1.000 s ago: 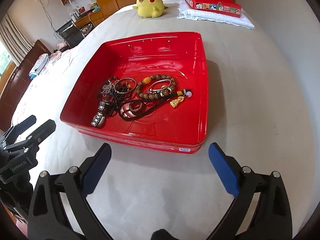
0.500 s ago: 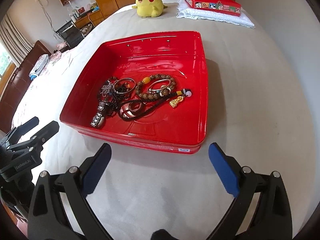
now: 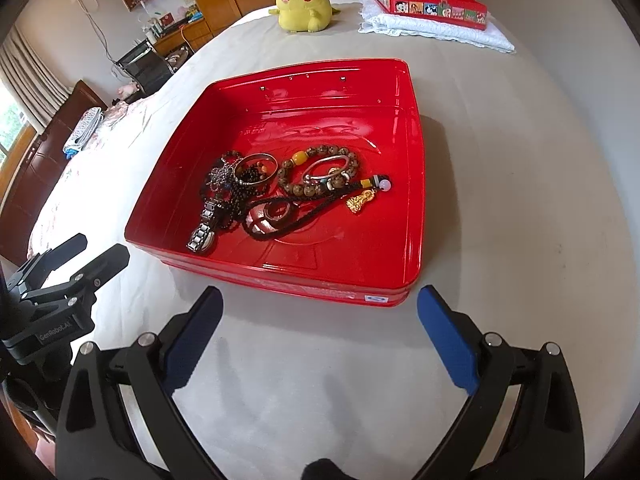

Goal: Organize jewelry

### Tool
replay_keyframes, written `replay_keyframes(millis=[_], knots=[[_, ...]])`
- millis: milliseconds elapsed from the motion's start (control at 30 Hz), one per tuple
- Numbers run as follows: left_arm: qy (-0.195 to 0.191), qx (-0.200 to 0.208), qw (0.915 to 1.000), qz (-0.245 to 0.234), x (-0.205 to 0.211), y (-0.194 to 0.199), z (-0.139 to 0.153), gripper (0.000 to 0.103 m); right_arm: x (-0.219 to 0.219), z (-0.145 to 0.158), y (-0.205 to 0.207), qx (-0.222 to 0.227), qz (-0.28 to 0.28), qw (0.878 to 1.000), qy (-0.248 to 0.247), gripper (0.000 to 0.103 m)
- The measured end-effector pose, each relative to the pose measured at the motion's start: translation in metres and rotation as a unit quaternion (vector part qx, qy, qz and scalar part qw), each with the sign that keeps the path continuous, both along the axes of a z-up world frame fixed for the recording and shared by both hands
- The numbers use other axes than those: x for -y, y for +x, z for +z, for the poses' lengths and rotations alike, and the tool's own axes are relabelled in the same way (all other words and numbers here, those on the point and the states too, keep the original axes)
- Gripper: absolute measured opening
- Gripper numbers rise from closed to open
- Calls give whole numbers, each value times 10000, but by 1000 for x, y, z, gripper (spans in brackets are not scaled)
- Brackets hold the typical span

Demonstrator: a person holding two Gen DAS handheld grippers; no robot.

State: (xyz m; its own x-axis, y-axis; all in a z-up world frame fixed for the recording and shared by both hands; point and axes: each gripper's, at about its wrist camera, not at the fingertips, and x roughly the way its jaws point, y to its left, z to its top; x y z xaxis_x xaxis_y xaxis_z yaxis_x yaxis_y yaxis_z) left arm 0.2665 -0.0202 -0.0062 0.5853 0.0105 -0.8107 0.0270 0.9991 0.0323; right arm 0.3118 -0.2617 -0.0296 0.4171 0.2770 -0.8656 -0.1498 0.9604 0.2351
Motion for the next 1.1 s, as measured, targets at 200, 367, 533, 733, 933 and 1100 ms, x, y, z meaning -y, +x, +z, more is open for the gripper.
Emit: replay_keyframes(millis=[200,367,533,733,933,1100], knots=[[5,-2,10000,-3,0,0,0,99,0,0,1,-14,-3,10000,-15,97],[12,-13,10000,-21,1,-1,0,99,0,0,2,-13,-4,10000,-15,97],[22,-20,10000,-23,1,-1,0,99,0,0,1,-17,-3,10000,-15,97],[27,-30,10000,-30,2,-1,-1,99,0,-1,2,-26,-2,10000,-23,97],[20,-45,10000,-24,2,-1,-2,99,0,-2,2,-26,6,10000,-22,97],[17,-51,10000,-31,2,-1,-2,99,0,-2,2,-37,-1,10000,-29,97]])
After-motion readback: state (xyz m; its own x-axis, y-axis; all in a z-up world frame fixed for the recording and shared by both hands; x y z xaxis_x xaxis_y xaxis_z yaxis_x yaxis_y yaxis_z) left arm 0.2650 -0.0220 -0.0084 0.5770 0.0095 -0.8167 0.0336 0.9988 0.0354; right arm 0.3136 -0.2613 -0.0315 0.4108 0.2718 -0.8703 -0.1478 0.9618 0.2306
